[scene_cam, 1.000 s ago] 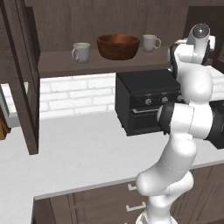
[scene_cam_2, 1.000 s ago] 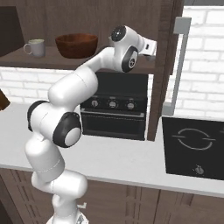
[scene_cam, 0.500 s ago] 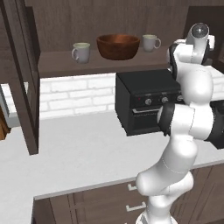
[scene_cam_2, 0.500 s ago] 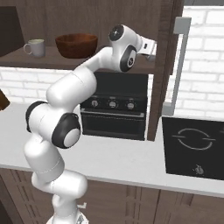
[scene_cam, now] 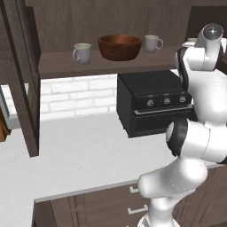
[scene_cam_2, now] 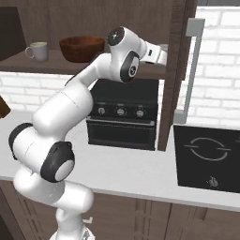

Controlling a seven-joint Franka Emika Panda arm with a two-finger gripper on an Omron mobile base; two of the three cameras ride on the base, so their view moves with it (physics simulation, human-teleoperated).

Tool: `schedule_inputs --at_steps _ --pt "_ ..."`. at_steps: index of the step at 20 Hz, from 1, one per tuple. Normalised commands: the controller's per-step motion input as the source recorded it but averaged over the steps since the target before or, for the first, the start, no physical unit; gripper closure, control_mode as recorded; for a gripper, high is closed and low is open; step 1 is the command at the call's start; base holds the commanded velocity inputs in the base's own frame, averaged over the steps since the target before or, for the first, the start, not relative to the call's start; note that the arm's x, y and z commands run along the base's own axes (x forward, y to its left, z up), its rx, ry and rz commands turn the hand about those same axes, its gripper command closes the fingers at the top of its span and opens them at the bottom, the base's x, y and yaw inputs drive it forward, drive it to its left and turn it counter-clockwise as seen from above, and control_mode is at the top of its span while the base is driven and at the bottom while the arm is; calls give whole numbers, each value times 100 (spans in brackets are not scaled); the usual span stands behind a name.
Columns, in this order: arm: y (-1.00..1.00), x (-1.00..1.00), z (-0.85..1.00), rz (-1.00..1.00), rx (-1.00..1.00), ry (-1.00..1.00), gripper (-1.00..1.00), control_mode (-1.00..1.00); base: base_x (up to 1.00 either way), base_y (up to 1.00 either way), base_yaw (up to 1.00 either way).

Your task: Gather all objects into one cabinet and sort the glasses and bowls to opposite sides.

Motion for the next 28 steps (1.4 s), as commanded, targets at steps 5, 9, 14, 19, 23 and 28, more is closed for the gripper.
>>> schedule_inputs --at_steps 5,9,14,19,23,28 --pt "65 -100 -2 0 0 -3 -100 -100 0 0 0" --pt "99 -100 -1 2 0 -2 -100 -100 0 0 0" --pt "100 -67 1 11 0 0 -100 -100 0 0 0" --pt "100 -44 0 16 0 0 -100 -100 0 0 0" --pt "92 -11 23 12 4 -1 -100 -100 0 0 0" --pt "93 0 21 9 2 0 -100 -100 0 0 0"
